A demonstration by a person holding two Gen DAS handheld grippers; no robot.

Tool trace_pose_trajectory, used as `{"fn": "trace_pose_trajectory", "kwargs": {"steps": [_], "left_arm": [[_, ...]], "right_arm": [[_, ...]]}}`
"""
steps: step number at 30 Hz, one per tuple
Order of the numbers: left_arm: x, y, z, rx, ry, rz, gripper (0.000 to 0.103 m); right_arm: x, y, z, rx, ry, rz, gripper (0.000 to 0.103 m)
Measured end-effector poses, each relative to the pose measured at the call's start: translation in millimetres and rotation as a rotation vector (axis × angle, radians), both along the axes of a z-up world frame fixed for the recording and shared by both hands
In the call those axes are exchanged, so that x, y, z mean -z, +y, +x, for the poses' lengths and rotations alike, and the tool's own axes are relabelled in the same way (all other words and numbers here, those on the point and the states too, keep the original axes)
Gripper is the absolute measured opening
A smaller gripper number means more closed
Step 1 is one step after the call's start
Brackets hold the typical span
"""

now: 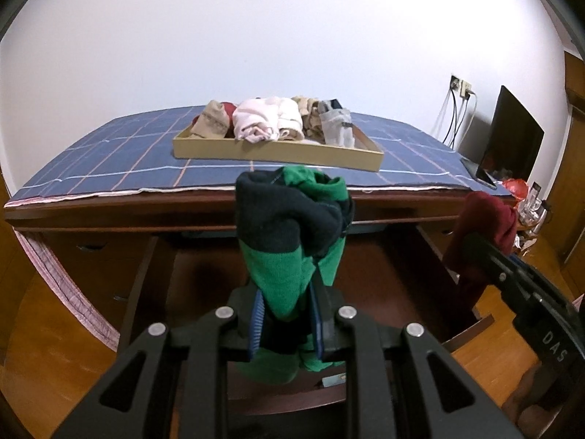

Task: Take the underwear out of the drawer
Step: 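Lift both socks out of the drawer and carry them over the tray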

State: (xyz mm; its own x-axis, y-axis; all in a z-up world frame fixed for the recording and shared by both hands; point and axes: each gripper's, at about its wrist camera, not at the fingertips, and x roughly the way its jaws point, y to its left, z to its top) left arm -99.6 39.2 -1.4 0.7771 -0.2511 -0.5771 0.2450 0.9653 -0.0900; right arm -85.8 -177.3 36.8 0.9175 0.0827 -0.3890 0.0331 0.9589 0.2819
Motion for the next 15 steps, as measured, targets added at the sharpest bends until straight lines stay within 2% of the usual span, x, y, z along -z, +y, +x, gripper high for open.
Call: {"fn": "trace_pose_trajectory", "kwargs": {"steps": [8,15], "left_arm": [[-4,-4,1,0.005,-0.007,-0.006,0.020],[-22,-14,9,0.026,-0.045,-0.022,0.020]], "right_arm": [[-4,0,-2,0.006,-0.014,-0.010,0.036],[-17,-7,5,0.014,-0.033,-0.003,0.036]]}}
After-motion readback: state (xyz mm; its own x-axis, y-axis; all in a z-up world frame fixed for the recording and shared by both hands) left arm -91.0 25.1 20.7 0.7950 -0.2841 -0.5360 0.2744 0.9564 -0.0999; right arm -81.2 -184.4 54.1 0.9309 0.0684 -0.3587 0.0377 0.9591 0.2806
